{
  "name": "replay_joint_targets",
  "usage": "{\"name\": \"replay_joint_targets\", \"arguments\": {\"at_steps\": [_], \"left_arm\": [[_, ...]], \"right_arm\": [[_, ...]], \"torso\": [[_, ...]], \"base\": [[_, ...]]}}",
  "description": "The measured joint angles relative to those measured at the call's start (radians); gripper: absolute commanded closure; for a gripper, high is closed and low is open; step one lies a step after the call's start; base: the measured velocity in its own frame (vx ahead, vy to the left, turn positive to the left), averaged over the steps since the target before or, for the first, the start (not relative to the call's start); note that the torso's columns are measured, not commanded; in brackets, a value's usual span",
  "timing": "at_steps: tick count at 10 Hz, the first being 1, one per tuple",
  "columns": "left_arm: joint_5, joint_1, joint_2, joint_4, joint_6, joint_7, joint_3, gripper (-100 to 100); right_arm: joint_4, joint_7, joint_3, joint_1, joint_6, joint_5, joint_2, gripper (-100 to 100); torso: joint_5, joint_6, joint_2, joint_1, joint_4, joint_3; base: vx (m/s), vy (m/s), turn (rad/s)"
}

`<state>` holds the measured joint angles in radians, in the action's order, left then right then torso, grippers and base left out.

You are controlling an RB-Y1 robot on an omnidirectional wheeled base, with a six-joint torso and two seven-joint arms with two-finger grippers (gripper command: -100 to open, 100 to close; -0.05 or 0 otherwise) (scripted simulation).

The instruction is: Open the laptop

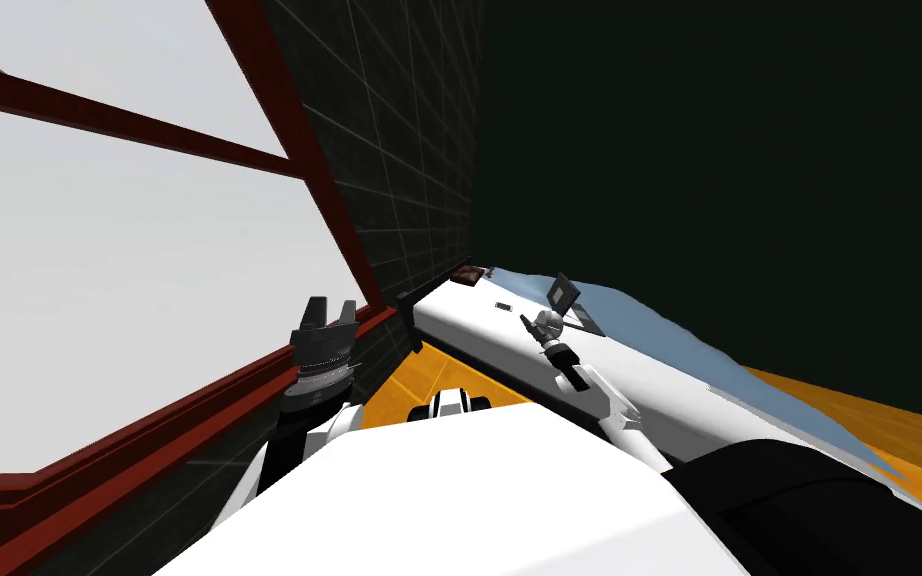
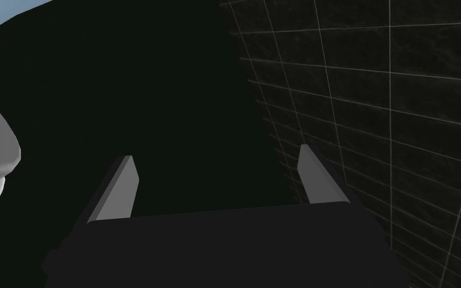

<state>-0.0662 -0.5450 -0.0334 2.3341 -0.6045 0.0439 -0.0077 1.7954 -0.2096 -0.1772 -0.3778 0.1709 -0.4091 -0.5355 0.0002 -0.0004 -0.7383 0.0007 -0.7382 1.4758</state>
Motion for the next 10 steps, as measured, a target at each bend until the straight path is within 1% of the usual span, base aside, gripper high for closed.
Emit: {"name": "replay_joint_targets", "arguments": {"at_steps": [1,2,3,4,5,6,7,8,9,10], "left_arm": [[0.0,0.0,0.0,0.0,0.0,0.0,0.0,0],[0.0,0.0,0.0,0.0,0.0,0.0,0.0,0],[0.0,0.0,0.0,0.0,0.0,0.0,0.0,0],[0.0,0.0,0.0,0.0,0.0,0.0,0.0,0],[0.0,0.0,0.0,0.0,0.0,0.0,0.0,0],[0.0,0.0,0.0,0.0,0.0,0.0,0.0,0],[0.0,0.0,0.0,0.0,0.0,0.0,0.0,0],[0.0,0.0,0.0,0.0,0.0,0.0,0.0,0],[0.0,0.0,0.0,0.0,0.0,0.0,0.0,0],[0.0,0.0,0.0,0.0,0.0,0.0,0.0,0]], "right_arm": [[-0.02,-0.011,-0.004,0.006,-0.016,-0.012,-0.012,-100],[-0.058,-0.023,-0.009,0.026,-0.036,-0.028,-0.036,-100],[-0.078,-0.036,-0.02,0.026,-0.068,-0.048,-0.069,-100],[-0.105,-0.049,-0.025,0.035,-0.082,-0.062,-0.075,-100],[-0.14,-0.064,-0.033,0.045,-0.099,-0.079,-0.093,-100],[-0.17,-0.082,-0.044,0.05,-0.123,-0.102,-0.117,-100],[-0.183,-0.092,-0.046,0.056,-0.147,-0.113,-0.13,-100],[-0.215,-0.1,-0.049,0.071,-0.175,-0.124,-0.16,-100],[-0.254,-0.12,-0.061,0.082,-0.2,-0.149,-0.175,-100],[-0.266,-0.132,-0.065,0.078,-0.242,-0.16,-0.219,-100]], "torso": [[0.0,0.001,0.0,-0.001,0.0,0.0],[-0.001,0.0,0.001,-0.002,0.0,0.001],[0.0,0.0,0.001,-0.001,0.0,0.001],[-0.001,0.002,0.0,-0.002,0.0,0.0],[0.0,0.0,0.0,-0.001,0.0,0.0],[0.0,0.0,0.0,-0.001,0.0,0.0],[0.0,0.001,0.0,-0.001,0.0,0.0],[0.0,0.0,0.0,-0.001,0.0,0.0],[0.0,0.0,0.001,-0.001,0.0,0.0],[0.0,0.0,0.0,-0.001,0.0,0.0]], "base": [[0.019,0.064,0.215],[0.02,0.062,0.365],[0.015,0.037,0.1],[0.015,0.041,0.158],[0.017,0.039,0.344],[0.016,0.018,0.114],[0.016,0.019,0.154],[0.018,0.016,0.267],[0.02,0.005,0.26],[0.014,-0.007,0.081]]}}
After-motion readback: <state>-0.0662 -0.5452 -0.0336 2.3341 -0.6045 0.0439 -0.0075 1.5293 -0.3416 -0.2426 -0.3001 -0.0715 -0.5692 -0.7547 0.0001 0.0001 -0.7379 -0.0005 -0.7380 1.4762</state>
